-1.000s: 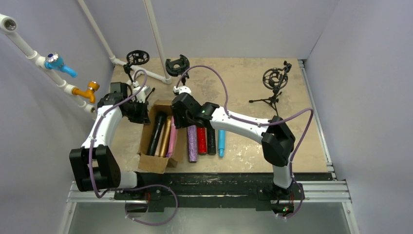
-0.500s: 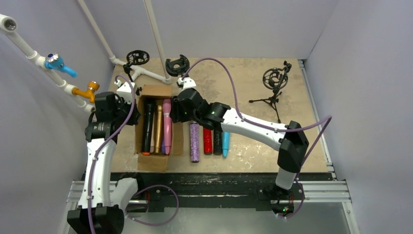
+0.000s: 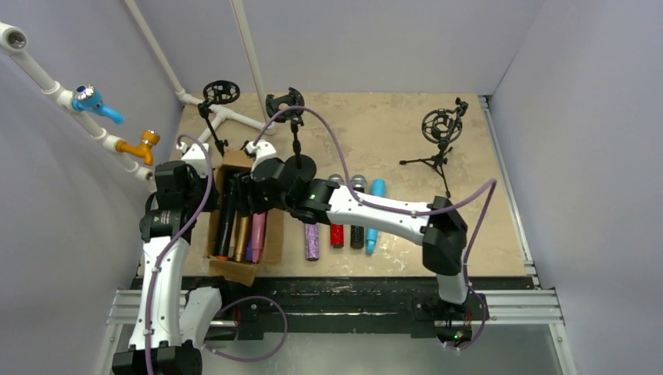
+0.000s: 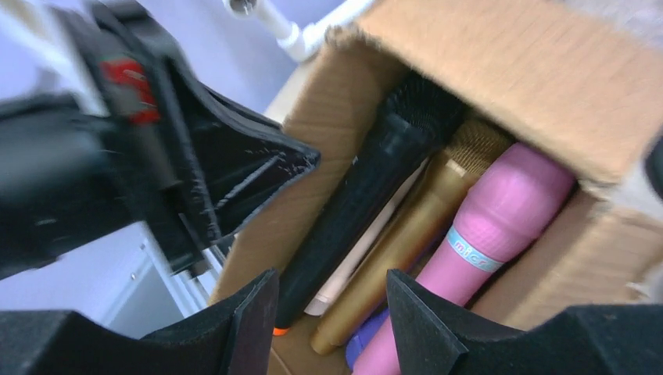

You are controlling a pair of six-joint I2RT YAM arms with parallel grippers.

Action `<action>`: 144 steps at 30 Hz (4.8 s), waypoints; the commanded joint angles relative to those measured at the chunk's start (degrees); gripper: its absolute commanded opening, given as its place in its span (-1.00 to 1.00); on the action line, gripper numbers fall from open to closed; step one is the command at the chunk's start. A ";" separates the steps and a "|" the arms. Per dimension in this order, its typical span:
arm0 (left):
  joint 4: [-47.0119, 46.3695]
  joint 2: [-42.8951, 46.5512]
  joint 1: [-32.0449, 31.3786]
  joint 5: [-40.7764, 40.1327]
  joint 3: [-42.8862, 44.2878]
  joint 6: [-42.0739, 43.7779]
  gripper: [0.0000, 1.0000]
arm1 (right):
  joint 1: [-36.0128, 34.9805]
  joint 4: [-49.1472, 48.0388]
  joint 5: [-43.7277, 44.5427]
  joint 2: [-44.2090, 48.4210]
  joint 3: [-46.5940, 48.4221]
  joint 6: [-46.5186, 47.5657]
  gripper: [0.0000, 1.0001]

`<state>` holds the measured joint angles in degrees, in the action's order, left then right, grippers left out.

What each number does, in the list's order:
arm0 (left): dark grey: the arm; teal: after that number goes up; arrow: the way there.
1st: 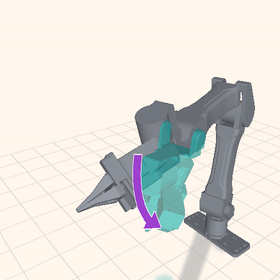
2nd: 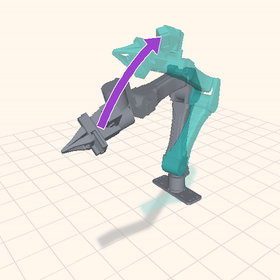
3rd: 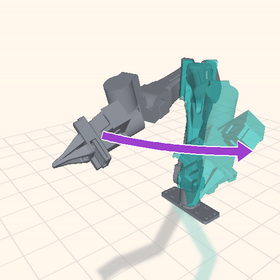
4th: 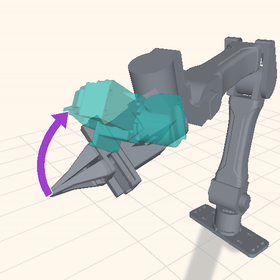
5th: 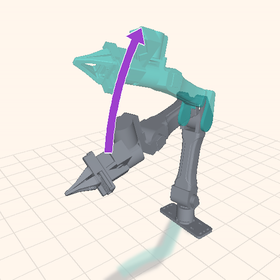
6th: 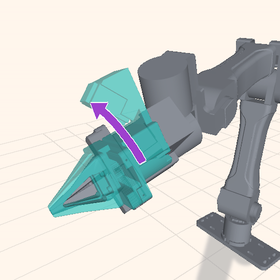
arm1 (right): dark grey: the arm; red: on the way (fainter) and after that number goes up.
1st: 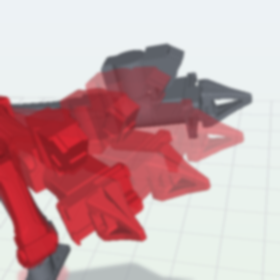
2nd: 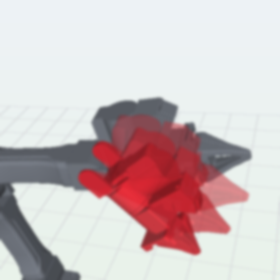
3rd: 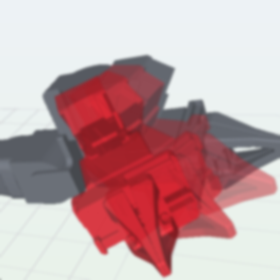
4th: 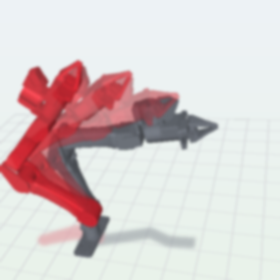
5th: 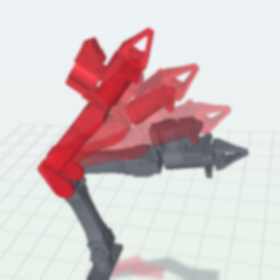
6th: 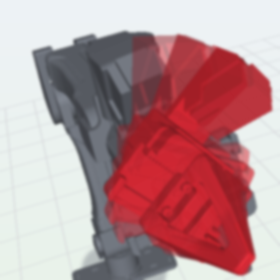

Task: Attach the microphones to the stand

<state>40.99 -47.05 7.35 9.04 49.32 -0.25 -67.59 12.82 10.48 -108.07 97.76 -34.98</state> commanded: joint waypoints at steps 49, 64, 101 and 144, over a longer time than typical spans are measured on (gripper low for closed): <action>-6.58 -3.23 0.05 -8.86 1.36 -2.48 -1.00 | 11.83 0.62 -3.40 24.89 -21.26 -0.28 -1.00; -6.76 -3.51 0.11 -6.87 1.20 -2.82 -1.00 | 20.50 12.06 15.18 33.07 -42.18 -4.19 -1.00; -1.89 -1.05 0.09 -4.09 3.65 -6.52 -1.00 | 7.26 20.43 16.53 13.58 -9.36 -5.16 0.56; 2.78 0.19 0.03 -18.18 4.29 -16.94 -1.00 | -4.14 22.13 15.10 -6.77 23.84 4.49 0.43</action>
<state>45.71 -48.75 7.68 -7.79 51.18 -13.30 -70.46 38.33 28.58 -118.04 118.43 -30.61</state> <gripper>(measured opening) 0.031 0.728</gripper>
